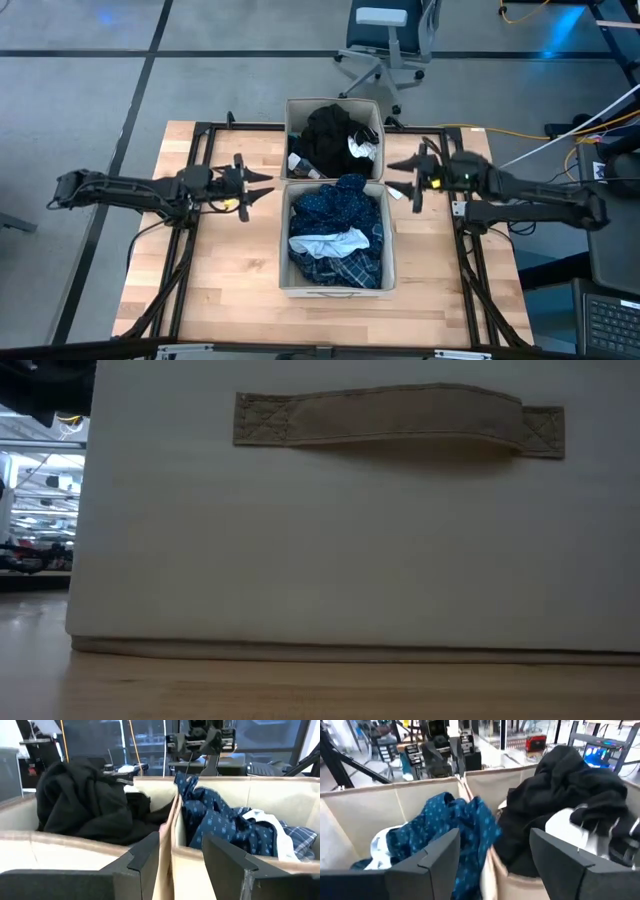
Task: Sort clothes
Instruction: Return to Home Position
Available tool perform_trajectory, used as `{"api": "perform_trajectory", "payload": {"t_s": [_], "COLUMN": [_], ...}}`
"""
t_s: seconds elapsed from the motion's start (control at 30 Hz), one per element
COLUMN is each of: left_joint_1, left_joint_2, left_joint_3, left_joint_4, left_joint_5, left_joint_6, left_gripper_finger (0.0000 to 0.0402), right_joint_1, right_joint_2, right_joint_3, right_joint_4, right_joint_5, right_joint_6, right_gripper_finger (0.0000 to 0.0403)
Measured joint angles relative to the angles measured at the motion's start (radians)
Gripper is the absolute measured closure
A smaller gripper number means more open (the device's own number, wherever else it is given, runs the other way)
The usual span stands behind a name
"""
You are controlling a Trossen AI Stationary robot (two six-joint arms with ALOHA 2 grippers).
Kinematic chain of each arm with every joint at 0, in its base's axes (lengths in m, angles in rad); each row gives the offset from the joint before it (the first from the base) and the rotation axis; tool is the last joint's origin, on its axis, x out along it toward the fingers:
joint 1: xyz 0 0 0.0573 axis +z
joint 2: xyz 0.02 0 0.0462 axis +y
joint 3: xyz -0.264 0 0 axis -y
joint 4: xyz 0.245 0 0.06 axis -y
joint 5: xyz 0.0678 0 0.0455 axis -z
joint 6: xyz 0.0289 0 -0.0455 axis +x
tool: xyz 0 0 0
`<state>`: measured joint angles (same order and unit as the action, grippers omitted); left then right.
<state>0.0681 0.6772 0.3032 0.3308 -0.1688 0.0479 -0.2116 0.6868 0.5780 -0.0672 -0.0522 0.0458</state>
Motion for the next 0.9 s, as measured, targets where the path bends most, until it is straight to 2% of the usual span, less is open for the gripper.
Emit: {"api": "perform_trajectory", "payload": {"t_s": [0.2,0.33,0.5,0.73,0.8,0.9], "left_joint_1": [0.0,0.0,0.0,0.0,0.0,-0.008], "left_joint_2": [-0.032,-0.042,-0.042,-0.042,-0.042,-0.043], "left_joint_3": [-0.067,-0.099,-0.103,-0.103,-0.103,-0.145], "left_joint_4": [0.022,0.029,0.023,-0.023,-0.036,0.016], "left_joint_5": [0.0,0.0,0.009,0.016,0.016,0.038], "left_joint_6": [-0.035,-0.042,-0.046,-0.091,-0.115,-0.145], "left_gripper_finger": [0.0263,0.0265,0.0301,0.039,0.0397,0.0394], "right_joint_1": [0.111,0.136,0.133,0.133,0.133,0.133], "right_joint_2": [-0.127,-0.22,-0.323,-0.418,-0.443,-0.472], "right_joint_3": [-0.205,-0.322,-0.41,-0.489,-0.511,-0.552], "right_joint_4": [0.165,0.26,0.258,0.259,0.267,0.3], "right_joint_5": [0.033,0.031,0.034,-0.01,-0.002,-0.008], "right_joint_6": [0.0,0.002,0.013,0.032,0.035,0.058], "right_gripper_finger": [0.0165,0.0178,0.0244,0.0384,0.0395,0.0379]}}
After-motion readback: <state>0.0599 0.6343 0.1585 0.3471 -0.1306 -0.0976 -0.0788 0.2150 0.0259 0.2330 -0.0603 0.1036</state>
